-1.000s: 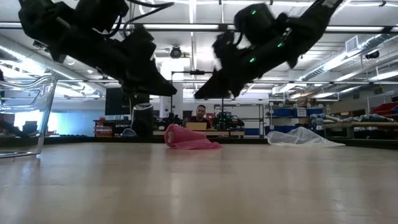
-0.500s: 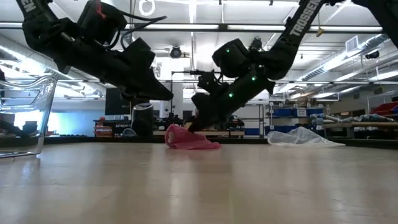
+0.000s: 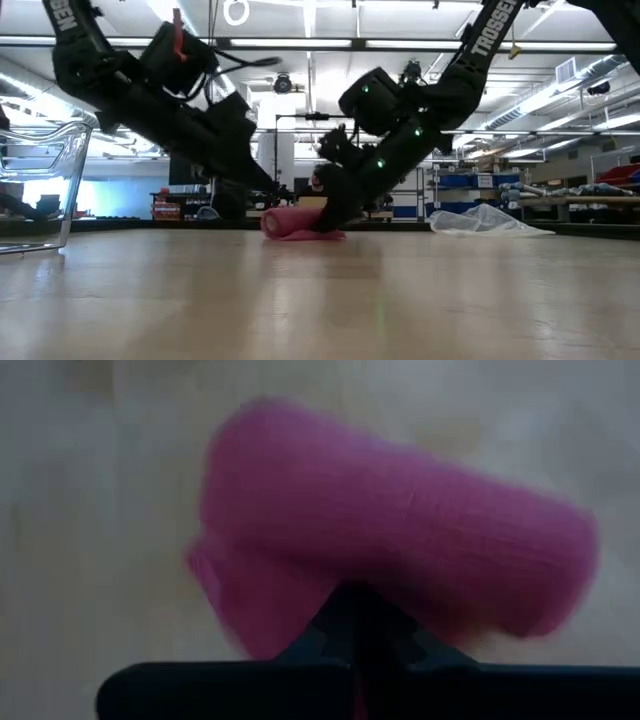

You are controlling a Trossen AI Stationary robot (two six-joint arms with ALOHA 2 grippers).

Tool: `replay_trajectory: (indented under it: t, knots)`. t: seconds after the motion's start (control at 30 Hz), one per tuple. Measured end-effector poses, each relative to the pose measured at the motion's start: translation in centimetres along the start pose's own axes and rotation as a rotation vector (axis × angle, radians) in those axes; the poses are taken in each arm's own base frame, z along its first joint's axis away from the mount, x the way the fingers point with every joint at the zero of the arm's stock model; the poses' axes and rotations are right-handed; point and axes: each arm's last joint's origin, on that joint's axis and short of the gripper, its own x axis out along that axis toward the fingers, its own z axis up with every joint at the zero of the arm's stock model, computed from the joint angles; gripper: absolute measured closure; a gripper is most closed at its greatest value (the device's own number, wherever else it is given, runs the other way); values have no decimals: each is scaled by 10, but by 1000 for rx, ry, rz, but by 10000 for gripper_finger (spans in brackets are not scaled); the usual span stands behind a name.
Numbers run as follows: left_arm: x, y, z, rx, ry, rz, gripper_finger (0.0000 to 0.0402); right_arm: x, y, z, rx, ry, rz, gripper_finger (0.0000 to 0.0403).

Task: Roll bandage
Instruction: Roll the pink bandage

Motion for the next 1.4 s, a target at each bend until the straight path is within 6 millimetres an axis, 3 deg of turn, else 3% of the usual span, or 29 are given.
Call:
replay_trajectory:
  t: [0.37,0.6,0.73,0.93,1.23,1.4]
  knots:
    - [30,-12,-7,82,60,11,328,-10,12,2,-13,35,16,394]
    - [32,-12,-11,91,84,9,328,-43,17,35,-42,-103,-20,392]
    - [30,-15,-12,100,92,-11,328,-45,7,44,-39,-164,-56,396]
    - [25,-27,-16,157,97,-62,328,-33,-4,36,-11,-133,-76,397]
    - [22,-35,-18,180,88,-75,328,-22,8,20,-17,-60,-14,400]
    - [18,-42,-8,174,-29,-69,328,-24,13,15,-30,-45,-12,397]
